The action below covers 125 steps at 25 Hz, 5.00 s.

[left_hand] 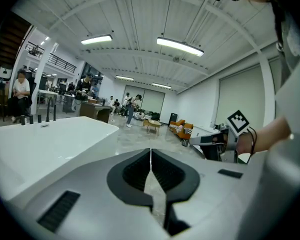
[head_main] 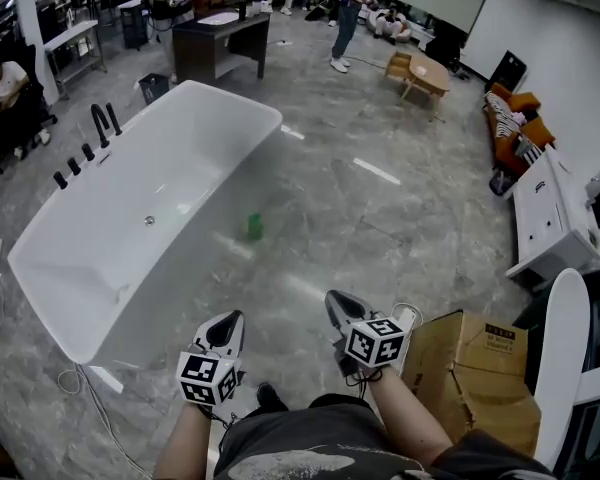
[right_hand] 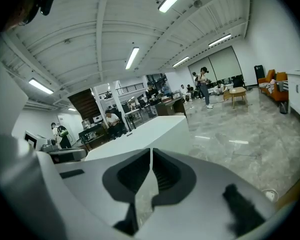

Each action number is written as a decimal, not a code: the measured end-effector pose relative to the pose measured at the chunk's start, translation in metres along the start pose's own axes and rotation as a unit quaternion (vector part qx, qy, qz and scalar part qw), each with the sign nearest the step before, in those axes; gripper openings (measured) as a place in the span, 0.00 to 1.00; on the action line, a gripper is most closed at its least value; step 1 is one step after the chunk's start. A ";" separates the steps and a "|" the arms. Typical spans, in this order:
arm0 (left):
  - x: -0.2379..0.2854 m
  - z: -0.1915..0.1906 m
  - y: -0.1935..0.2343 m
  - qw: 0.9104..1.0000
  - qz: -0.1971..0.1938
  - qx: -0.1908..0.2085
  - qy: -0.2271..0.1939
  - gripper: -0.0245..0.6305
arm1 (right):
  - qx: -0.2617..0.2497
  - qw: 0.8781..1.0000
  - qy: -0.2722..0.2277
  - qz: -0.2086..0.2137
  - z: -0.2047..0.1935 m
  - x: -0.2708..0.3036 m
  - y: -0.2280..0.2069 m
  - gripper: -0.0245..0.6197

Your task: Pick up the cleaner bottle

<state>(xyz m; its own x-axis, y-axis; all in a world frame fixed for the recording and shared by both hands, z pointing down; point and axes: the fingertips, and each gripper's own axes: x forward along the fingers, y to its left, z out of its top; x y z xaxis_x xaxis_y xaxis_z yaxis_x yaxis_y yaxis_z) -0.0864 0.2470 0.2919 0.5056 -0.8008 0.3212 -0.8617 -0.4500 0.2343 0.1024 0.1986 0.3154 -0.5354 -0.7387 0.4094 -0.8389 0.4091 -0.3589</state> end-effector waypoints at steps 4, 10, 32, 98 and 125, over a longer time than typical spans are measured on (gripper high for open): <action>0.000 0.008 0.020 1.000 0.003 -0.013 -0.012 0.07 | -0.004 1.000 -0.001 -0.002 0.011 0.017 0.005 0.08; 0.001 0.010 0.047 0.999 0.020 -0.025 -0.011 0.07 | -0.007 1.000 0.017 0.001 0.014 0.043 0.004 0.08; 0.191 0.062 0.099 0.981 0.176 -0.081 -0.002 0.07 | -0.023 0.990 0.080 0.118 0.121 0.239 -0.157 0.08; 0.468 -0.213 0.382 0.923 0.307 -0.227 0.038 0.07 | -0.204 0.923 0.284 0.158 -0.147 0.694 -0.319 0.50; 0.566 -0.452 0.526 0.953 0.264 -0.145 -0.005 0.07 | -0.266 0.929 0.175 0.188 -0.356 0.882 -0.385 0.50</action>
<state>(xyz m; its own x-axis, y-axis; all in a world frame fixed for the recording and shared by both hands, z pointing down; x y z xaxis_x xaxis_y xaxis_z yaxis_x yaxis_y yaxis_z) -0.2340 -0.2641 1.0112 0.0019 -0.8901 0.4559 -0.9470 0.1448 0.2868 -0.0814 -0.4193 1.1134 -0.7217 -0.3079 0.6199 -0.4656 0.8787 -0.1055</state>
